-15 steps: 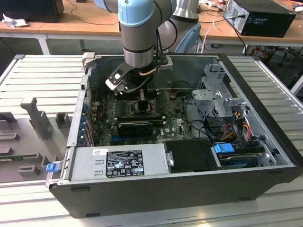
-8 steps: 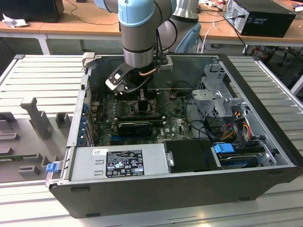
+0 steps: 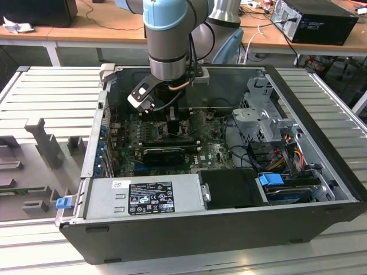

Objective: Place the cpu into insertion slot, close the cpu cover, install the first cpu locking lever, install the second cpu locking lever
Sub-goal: 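Place the cpu into insertion slot, then close the cpu cover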

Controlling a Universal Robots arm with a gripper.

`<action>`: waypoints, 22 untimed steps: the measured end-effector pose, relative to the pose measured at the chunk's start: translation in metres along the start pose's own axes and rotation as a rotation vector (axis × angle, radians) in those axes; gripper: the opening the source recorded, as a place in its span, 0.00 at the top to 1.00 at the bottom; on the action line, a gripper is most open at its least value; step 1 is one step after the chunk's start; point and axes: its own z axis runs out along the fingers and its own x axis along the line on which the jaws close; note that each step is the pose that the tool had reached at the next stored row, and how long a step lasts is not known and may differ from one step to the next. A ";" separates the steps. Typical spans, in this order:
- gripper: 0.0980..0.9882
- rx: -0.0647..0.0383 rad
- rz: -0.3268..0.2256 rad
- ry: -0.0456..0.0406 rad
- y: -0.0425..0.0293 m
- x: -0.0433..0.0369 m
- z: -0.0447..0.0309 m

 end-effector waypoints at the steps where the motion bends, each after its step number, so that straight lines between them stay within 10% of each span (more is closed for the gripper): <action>1: 0.43 0.000 0.000 0.0001 0.0001 0.0001 -0.0016; 4: 0.52 0.000 0.000 0.0000 0.0003 0.0001 -0.0041; 8: 0.99 0.001 0.000 -0.0003 0.0008 0.0002 -0.0089; 22: 0.99 0.004 0.000 -0.0018 0.0097 -0.0002 -0.0142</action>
